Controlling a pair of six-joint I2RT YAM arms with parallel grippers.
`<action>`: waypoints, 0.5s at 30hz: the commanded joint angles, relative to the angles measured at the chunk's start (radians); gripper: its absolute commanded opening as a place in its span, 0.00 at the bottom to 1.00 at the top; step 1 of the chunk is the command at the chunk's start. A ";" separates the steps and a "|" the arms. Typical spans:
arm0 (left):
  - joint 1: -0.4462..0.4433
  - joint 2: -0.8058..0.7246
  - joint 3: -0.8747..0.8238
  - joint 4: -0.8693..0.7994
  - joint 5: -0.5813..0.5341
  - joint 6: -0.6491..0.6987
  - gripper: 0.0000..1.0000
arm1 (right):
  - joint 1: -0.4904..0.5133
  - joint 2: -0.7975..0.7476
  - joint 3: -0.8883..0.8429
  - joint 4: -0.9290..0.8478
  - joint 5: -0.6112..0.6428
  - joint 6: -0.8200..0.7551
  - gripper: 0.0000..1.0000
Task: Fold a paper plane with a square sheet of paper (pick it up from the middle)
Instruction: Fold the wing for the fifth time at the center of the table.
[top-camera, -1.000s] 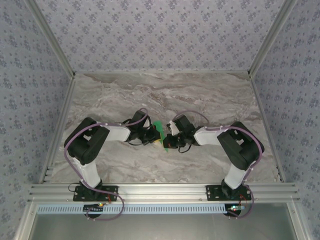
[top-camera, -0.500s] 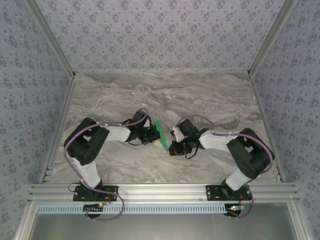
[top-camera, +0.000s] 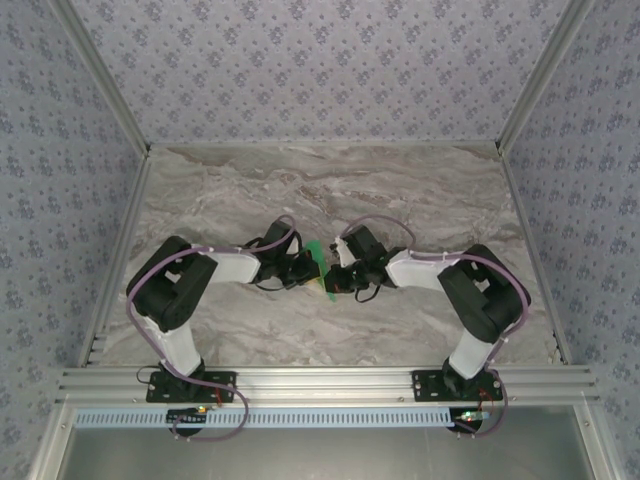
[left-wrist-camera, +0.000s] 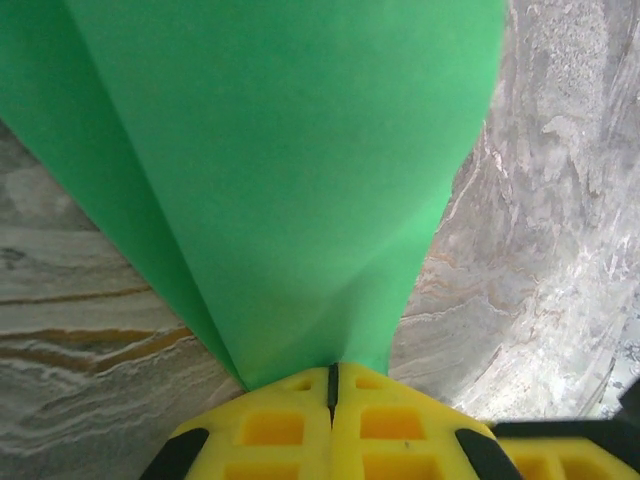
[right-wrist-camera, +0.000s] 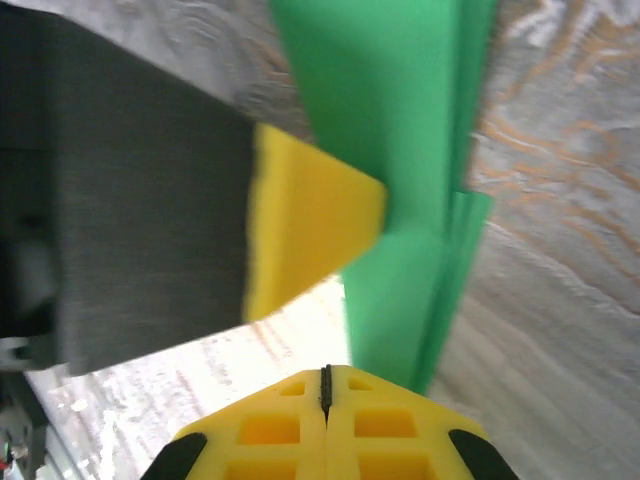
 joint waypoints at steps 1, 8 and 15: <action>0.010 -0.011 -0.017 -0.078 -0.066 0.035 0.00 | -0.005 0.037 -0.007 -0.017 0.009 -0.011 0.00; 0.030 -0.078 0.019 -0.070 -0.043 0.138 0.08 | -0.005 0.068 -0.035 -0.113 0.008 -0.065 0.00; 0.083 -0.125 -0.007 0.032 0.014 0.179 0.31 | -0.005 0.075 -0.049 -0.151 0.006 -0.092 0.00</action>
